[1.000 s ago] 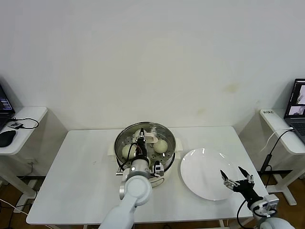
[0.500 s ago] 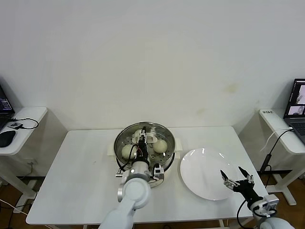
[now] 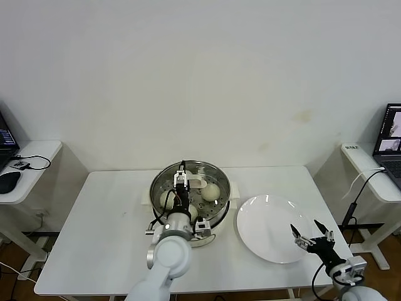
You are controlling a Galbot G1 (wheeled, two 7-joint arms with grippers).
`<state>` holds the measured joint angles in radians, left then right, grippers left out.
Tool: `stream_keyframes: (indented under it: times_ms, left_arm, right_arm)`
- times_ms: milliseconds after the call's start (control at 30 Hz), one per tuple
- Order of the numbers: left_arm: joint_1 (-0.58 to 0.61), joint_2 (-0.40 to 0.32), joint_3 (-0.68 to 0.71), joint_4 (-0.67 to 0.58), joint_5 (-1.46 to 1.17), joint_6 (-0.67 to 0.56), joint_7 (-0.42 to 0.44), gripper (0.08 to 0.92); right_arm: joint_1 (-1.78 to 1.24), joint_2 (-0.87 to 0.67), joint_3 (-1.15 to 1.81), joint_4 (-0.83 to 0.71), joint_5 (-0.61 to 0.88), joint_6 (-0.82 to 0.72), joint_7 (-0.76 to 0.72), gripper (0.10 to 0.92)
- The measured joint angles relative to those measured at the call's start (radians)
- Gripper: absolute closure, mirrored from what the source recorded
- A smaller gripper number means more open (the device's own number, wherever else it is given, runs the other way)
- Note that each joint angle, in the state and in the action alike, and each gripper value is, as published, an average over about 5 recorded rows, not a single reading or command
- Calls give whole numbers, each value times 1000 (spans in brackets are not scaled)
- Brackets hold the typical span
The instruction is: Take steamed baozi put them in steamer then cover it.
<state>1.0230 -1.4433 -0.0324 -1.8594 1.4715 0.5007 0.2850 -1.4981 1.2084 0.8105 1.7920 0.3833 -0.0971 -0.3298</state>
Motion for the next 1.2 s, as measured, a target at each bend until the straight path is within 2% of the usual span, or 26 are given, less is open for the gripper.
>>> stream_keyframes:
  times_ms: [800,1200]
  left_arm:
    - [72,32,-16,-94,-13,-3,29,177]
    - [143,78,-83,-230,-35,-14,61,177]
  right_arm:
    - [-3,3,-2,-5,-2,4,-3,203]
    - [-9,21,-19,26,16,-10,28,203]
